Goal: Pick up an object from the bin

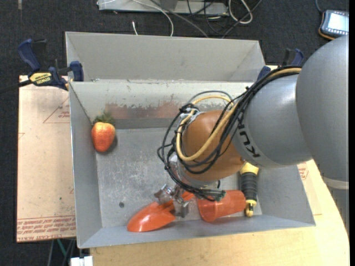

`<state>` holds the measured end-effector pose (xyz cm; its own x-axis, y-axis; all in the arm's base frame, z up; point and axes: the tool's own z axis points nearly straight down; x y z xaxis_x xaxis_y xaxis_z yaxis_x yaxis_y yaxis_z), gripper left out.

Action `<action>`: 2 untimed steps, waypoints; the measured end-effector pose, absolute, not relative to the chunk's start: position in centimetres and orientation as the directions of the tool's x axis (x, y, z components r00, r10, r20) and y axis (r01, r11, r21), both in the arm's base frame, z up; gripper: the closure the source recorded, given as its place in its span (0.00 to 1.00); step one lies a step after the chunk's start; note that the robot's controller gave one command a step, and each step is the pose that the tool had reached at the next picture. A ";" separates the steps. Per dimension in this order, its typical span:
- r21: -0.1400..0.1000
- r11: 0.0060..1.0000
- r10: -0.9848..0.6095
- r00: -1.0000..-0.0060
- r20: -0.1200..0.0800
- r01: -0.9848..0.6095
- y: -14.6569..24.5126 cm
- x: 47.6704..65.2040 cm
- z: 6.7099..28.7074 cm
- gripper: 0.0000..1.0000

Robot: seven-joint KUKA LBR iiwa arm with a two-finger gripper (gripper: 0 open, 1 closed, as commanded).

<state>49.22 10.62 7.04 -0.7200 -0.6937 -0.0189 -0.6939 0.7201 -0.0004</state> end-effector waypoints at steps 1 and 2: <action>0.000 0.720 -0.694 -0.720 -0.019 -0.694 10.6 49.2 7.0 1.00; 0.000 0.721 -0.693 -0.721 -0.019 -0.693 10.6 49.2 7.2 1.00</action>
Offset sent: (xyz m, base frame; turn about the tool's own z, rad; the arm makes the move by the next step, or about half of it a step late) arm -0.0001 0.0000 0.0050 0.0001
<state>49.21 10.64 7.24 -0.7208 -0.6929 -0.0191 -0.6930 0.7210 0.0000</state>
